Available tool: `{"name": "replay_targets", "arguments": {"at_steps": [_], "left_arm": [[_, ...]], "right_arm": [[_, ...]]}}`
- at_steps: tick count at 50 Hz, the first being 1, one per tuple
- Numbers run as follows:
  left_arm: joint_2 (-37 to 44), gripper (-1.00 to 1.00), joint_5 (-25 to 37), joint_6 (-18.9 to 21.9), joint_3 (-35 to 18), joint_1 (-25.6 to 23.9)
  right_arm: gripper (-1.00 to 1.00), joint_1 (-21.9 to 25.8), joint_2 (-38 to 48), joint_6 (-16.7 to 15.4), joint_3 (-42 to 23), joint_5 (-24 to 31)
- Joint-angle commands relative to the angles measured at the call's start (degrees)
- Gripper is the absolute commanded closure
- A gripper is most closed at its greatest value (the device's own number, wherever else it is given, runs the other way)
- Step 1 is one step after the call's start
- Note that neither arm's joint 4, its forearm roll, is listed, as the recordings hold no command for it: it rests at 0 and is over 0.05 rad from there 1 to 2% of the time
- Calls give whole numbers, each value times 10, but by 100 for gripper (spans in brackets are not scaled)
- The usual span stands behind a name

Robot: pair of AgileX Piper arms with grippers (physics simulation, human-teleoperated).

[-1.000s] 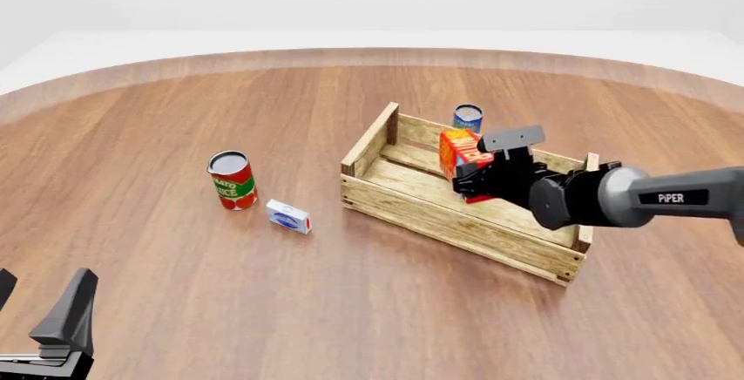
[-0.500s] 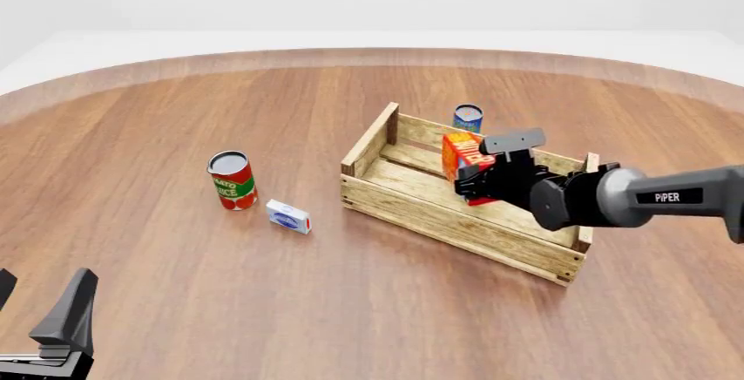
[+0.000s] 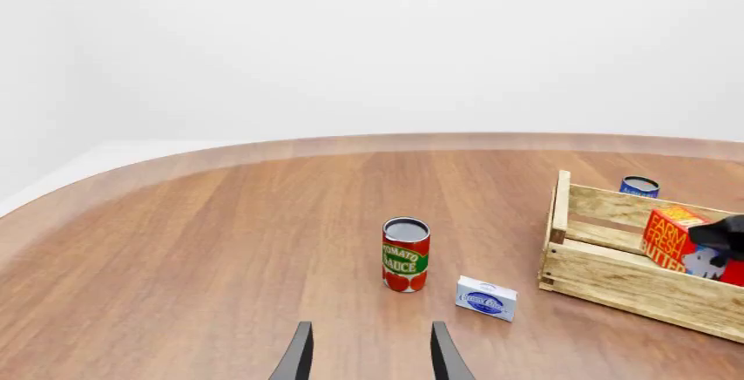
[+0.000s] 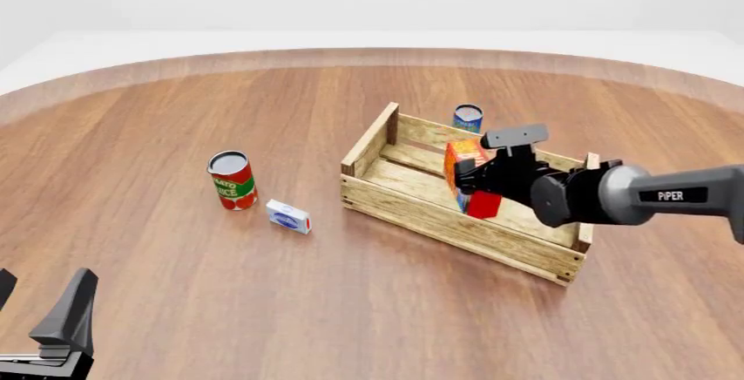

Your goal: Pick up the butter and put it in the tray.

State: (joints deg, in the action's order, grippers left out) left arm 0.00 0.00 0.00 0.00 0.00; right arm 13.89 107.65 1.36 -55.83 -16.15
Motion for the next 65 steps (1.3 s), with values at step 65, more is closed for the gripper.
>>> {"name": "replay_targets", "arguments": {"at_steps": [65], "left_arm": [[0, -100, 0, 0, 0, 0]], "right_arm": [[-100, 0, -117, -7, 57, 32]]}}
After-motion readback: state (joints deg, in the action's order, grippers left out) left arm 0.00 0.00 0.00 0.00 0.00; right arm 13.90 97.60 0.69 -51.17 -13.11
